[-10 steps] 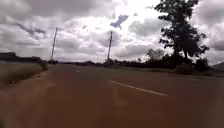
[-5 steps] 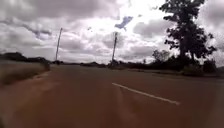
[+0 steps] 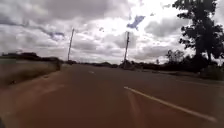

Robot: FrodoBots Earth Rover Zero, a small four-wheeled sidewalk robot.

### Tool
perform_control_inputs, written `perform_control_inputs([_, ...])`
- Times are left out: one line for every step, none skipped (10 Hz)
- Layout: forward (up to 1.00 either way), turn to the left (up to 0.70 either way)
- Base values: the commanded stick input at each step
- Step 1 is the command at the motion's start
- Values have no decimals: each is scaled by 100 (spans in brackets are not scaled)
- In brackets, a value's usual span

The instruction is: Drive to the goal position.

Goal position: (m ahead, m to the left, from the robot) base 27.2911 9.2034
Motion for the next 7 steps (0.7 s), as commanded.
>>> perform_control_inputs([85,0])
perform_control_inputs([85,0])
perform_control_inputs([85,0])
perform_control_inputs([85,1])
perform_control_inputs([85,6])
perform_control_inputs([85,12])
perform_control_inputs([85,22])
